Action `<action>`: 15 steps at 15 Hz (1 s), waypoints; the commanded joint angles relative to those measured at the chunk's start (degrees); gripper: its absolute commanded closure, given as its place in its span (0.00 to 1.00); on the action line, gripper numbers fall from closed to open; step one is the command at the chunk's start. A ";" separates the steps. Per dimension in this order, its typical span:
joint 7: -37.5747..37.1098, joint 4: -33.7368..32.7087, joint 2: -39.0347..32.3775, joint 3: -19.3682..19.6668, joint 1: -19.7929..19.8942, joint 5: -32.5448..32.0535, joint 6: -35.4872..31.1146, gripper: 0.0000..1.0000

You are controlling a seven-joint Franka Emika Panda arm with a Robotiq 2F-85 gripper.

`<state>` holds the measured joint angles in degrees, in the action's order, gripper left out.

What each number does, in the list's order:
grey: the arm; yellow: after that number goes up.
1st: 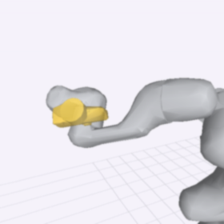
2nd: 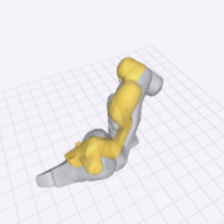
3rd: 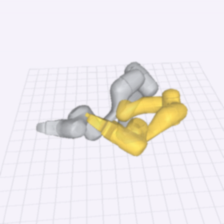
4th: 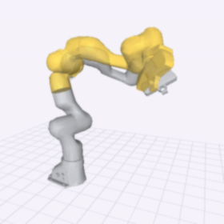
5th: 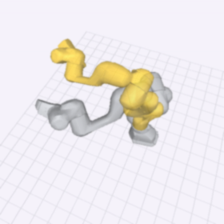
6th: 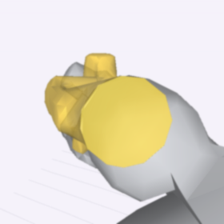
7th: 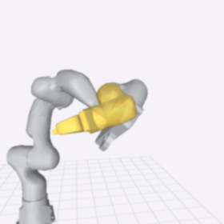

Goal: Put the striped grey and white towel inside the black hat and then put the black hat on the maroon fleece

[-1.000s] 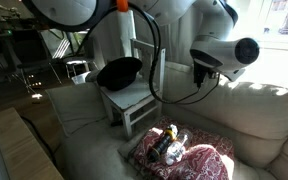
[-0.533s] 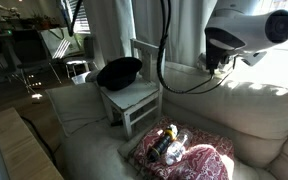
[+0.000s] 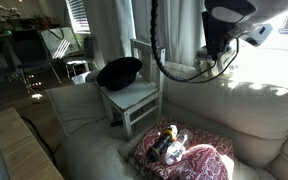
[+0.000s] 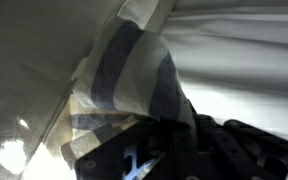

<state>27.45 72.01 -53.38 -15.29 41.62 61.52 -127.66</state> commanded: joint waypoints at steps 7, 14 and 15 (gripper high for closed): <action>4.91 12.75 11.55 5.82 -2.15 0.29 6.23 0.95; 5.99 18.33 20.15 9.34 -2.13 0.63 24.34 0.99; 6.34 19.43 21.88 10.21 -2.19 1.05 28.70 0.99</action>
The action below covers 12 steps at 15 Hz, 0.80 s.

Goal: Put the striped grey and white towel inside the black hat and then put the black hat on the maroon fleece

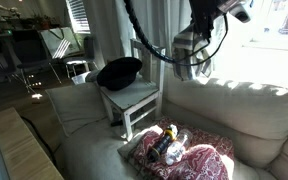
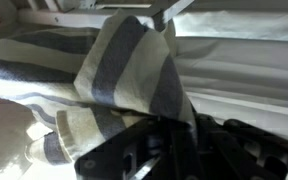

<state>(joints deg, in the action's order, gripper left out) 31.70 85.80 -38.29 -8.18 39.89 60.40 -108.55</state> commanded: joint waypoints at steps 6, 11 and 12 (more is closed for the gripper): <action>3.02 13.59 17.94 11.88 -1.58 1.80 30.03 0.99; 2.22 11.83 18.62 16.93 -4.01 2.47 39.55 0.95; 2.23 12.44 19.38 17.29 -4.19 2.49 40.10 0.95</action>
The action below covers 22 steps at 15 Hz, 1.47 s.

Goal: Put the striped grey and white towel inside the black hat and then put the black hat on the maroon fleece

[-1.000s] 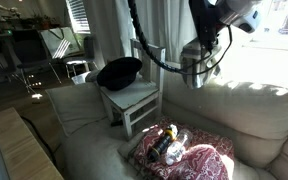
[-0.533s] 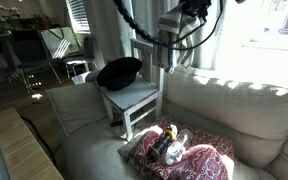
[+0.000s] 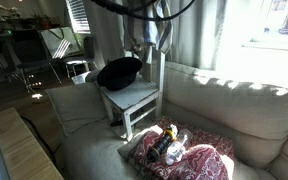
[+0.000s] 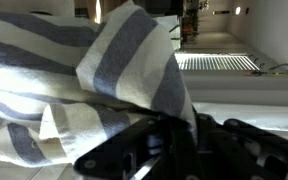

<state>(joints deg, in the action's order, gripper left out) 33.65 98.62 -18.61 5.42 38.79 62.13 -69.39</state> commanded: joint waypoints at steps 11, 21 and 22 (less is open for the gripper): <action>6.09 14.20 5.02 3.43 -14.36 1.42 -1.47 0.99; 17.73 26.07 5.11 0.75 -27.94 7.58 -17.21 0.99; 19.10 26.71 4.88 0.46 -28.88 8.38 -19.11 0.99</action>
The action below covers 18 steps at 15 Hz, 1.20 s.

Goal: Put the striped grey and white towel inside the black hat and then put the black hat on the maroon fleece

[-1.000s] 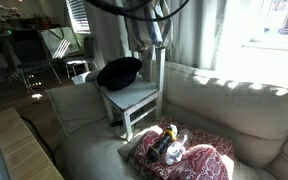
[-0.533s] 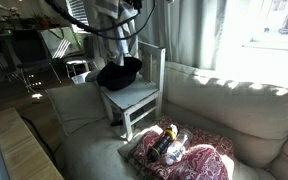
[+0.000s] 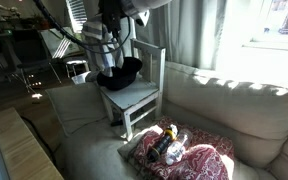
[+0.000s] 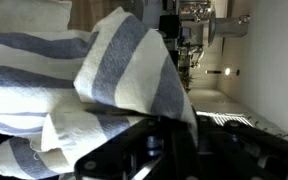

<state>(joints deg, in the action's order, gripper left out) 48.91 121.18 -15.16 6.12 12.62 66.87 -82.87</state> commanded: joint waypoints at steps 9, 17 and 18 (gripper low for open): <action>15.98 5.45 -1.58 -1.45 -6.39 16.12 -23.45 0.99; 17.43 4.20 -7.54 -1.77 -7.76 19.27 -24.24 0.99; 17.41 4.06 -8.20 -1.80 -7.88 19.34 -24.03 0.99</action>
<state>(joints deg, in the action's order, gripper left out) 64.93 126.11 -20.52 4.34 5.55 85.11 -106.33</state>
